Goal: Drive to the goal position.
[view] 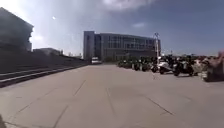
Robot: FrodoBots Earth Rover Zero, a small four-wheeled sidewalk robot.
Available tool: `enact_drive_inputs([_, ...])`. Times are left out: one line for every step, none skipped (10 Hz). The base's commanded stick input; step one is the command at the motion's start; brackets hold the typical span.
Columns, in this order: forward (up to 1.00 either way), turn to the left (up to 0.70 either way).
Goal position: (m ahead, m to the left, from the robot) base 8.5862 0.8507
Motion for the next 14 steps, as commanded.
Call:
enact_drive_inputs([0.70, 0.00])
enact_drive_inputs([0.70, 0.00])
enact_drive_inputs([0.71, 0.00])
enact_drive_inputs([0.82, 0.00])
enact_drive_inputs([0.85, 0.00])
enact_drive_inputs([0.85, 0.00])
enact_drive_inputs([0.85, 0.00])
enact_drive_inputs([0.99, 0.00])
enact_drive_inputs([1.00, 0.00])
enact_drive_inputs([1.00, 0.00])
enact_drive_inputs([1.00, 0.00])
enact_drive_inputs([1.00, 0.00])
enact_drive_inputs([1.00, 0.00])
enact_drive_inputs([1.00, 0.00])
